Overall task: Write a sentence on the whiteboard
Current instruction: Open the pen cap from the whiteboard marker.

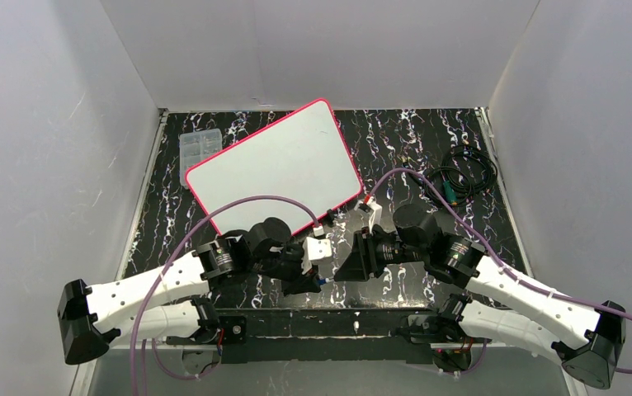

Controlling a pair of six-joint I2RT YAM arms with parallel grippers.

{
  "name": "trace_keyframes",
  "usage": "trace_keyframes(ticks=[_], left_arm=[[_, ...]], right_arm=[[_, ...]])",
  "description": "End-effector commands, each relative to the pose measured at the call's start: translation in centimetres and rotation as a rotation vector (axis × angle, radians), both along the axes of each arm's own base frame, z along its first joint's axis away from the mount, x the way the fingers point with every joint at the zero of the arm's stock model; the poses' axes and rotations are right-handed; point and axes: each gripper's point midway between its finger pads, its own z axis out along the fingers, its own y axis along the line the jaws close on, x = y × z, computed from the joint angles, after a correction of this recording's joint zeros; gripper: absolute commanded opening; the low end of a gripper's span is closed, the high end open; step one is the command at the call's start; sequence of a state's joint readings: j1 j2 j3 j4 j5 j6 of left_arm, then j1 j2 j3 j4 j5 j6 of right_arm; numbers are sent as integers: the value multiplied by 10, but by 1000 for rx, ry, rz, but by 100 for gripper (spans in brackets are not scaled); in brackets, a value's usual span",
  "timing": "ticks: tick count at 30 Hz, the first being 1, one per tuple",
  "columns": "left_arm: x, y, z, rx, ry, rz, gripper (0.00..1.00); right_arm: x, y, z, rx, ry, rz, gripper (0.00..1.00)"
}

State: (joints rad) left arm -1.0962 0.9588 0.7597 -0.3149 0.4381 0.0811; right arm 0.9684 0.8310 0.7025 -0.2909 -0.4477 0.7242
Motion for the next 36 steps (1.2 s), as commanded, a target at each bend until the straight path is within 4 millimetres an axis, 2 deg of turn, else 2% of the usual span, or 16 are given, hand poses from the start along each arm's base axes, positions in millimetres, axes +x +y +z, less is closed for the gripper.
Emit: trace_keyframes(ticks=[1,7,11,18,22,31,36], left_arm=[[2,-4,13,-24,4,6,0],[4,-5,15,-33,9,19,0],[4,-5,14,-29,12,17,0],[5,-2,11,-19,-3,13,0],[10,4,7,-9,-55,25,0],[23,14,-1,-17,-155,72,0],[30,19,-1,-26,-196,106,0]], right_arm=[[-1,3,9,53,-9,13,44],[-4,2,5,49,3,22,39],[-3,3,7,59,-2,21,31],[1,5,20,117,-39,-6,1],[-1,4,39,178,-81,8,1],[10,-23,67,12,-240,-6,1],[10,-33,90,-25,-309,19,1]])
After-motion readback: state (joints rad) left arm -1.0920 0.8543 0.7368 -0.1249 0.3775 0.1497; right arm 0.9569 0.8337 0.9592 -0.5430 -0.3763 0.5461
